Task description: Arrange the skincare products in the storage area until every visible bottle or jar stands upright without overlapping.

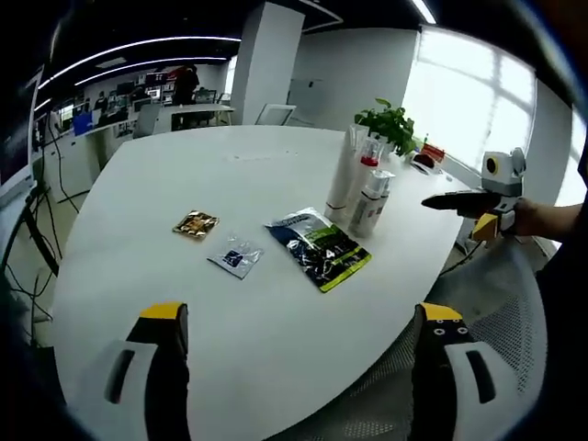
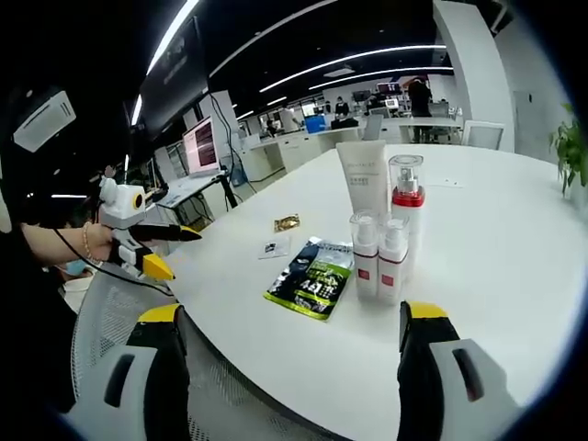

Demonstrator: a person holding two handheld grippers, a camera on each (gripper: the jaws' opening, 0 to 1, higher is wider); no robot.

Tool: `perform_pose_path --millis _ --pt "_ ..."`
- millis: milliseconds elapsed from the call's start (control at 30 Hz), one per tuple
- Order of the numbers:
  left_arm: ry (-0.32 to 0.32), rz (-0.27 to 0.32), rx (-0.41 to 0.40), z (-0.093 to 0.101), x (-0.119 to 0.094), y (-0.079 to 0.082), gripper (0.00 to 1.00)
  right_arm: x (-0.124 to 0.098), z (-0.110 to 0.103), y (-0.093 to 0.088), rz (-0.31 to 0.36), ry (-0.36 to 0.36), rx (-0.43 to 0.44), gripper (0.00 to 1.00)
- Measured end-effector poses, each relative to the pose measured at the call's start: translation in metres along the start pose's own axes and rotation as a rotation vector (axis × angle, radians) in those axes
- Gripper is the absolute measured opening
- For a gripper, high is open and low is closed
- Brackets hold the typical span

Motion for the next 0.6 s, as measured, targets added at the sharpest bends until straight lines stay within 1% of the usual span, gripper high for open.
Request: perform_pose_path --millis 300,500,600 --pt "-0.004 -0.023 0.007 -0.0040 0.0022 -0.0038 0.98 -0.0007 0.0008 0.0000 0.001 -0.003 0.004 0.96" --pt "-0.002 -0.029 0.015 -0.0050 0.0051 -0.0015 0.97 -0.0003 0.0003 -0.0004 -0.003 -0.004 0.002 0.95" --pt "-0.006 -0.045 0.027 -0.0074 0.0095 -0.0018 0.96 -0.0003 -0.0004 -0.0005 -0.006 -0.003 0.005 0.95"
Point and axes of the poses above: the point that each gripper's makers call its tool centre point, and the gripper's own axes: x roughly forward along the fingers, z roughly to its right, y roughly out of its top, the point moved 5 cm from there along -x, roughly backward along the fingers, and after that the axes turned 6 degrees about x, right-handed, at the moved point
